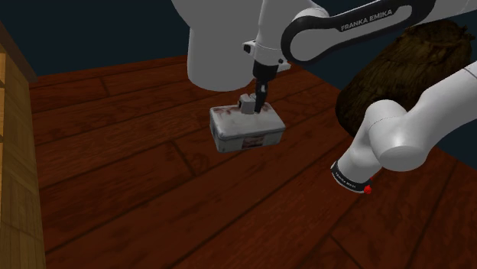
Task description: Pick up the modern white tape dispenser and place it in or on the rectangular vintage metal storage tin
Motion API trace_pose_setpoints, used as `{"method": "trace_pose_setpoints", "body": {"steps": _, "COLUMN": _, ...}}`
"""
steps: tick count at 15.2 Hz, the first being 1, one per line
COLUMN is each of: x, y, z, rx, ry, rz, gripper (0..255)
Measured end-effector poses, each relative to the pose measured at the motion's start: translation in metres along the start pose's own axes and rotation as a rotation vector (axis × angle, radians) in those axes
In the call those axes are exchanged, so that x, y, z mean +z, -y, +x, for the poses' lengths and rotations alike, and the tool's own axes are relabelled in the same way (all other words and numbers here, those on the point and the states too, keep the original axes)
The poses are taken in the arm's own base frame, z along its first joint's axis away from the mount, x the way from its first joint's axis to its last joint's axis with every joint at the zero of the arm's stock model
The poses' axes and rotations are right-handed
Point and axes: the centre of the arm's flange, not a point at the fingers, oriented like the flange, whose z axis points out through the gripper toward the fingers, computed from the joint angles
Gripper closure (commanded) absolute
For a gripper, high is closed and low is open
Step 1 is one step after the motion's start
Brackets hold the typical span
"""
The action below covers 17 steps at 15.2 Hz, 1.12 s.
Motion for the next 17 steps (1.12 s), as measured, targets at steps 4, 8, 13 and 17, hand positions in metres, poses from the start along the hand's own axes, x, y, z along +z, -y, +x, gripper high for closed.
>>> {"method": "trace_pose_setpoints", "body": {"steps": 4, "x": 0.021, "y": 0.001, "z": 0.001, "rx": 0.000, "ry": 0.000, "rz": 0.000, "gripper": 255}}
{"method": "trace_pose_setpoints", "body": {"steps": 8, "x": 0.028, "y": 0.002, "z": 0.002, "rx": 0.000, "ry": 0.000, "rz": 0.000, "gripper": 255}}
{"method": "trace_pose_setpoints", "body": {"steps": 13, "x": 0.028, "y": 0.002, "z": 0.002, "rx": 0.000, "ry": -0.001, "rz": 0.000, "gripper": 0}}
{"method": "trace_pose_setpoints", "body": {"steps": 17, "x": 0.028, "y": 0.002, "z": 0.002, "rx": 0.000, "ry": -0.001, "rz": 0.000, "gripper": 0}}
